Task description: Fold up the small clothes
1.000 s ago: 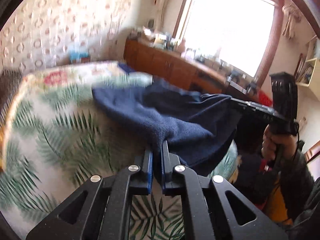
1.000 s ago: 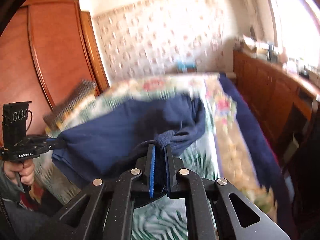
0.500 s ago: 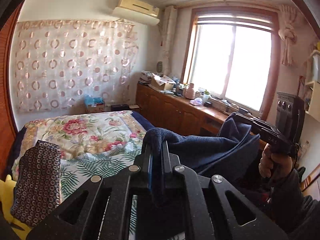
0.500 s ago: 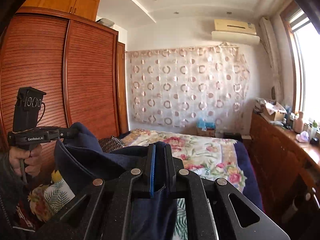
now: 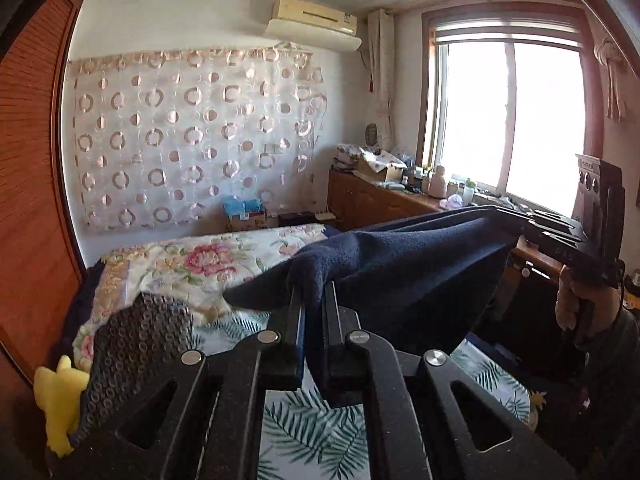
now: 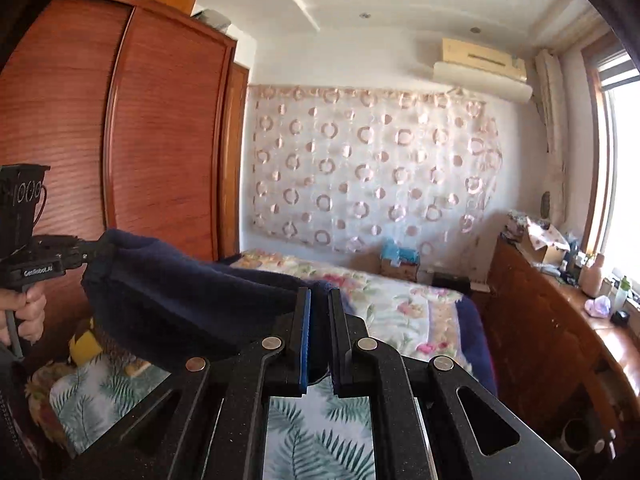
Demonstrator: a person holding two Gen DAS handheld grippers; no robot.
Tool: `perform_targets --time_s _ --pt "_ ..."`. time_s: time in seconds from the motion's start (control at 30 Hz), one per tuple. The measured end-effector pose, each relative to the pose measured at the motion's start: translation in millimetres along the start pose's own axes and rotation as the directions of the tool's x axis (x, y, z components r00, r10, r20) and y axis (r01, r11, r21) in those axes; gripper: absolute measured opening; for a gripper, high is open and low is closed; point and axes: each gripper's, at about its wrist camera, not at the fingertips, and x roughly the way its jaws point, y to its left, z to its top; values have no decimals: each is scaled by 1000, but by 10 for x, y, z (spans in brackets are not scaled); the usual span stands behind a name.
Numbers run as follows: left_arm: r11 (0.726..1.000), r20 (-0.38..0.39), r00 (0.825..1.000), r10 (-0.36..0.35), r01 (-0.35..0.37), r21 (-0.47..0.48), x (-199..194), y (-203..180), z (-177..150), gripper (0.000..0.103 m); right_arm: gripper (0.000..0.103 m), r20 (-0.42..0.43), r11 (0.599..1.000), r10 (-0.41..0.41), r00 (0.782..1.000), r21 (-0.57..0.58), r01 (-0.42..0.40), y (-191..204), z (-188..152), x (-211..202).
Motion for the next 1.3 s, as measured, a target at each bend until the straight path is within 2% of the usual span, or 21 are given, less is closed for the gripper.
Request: perform_targets --time_s 0.1,0.2,0.27,0.3,0.37,0.53,0.7,0.73,0.9,1.3 --pt "998 -139 989 -56 53 -27 132 -55 -787 7 7 -126 999 50 991 12 -49 95 -663 -48" --pt "992 -284 953 -103 78 -96 282 -89 -1617 7 7 -285 989 136 949 95 -113 235 -1490 -58" --pt "987 -347 930 -118 73 -140 386 -111 -2010 7 7 -357 984 163 920 129 -124 338 -1873 -23" --pt "986 -361 925 -118 66 -152 399 -125 -2105 7 7 -380 981 172 909 147 -124 377 -2023 0" --pt "985 -373 921 -112 53 -163 394 -155 -2212 7 7 -393 975 188 900 185 -123 396 -2126 29" --pt "991 -379 923 -67 17 -133 311 -320 -2274 7 8 -368 970 187 911 215 -113 377 -2124 -44" --pt "990 -381 923 -59 3 -144 307 -249 -2286 7 8 -385 970 182 905 222 -100 315 -2316 -12" --pt "990 -384 921 -59 3 -144 305 -234 -2287 8 8 -387 969 184 904 228 -99 277 -2409 -64" --pt "992 -396 917 -44 -8 -128 312 -250 -2304 27 8 -399 965 185 898 249 -88 224 -2518 -13" --pt "991 -414 909 -41 -16 -134 300 -278 -2382 30 8 -425 966 178 887 249 -75 258 -2594 72"
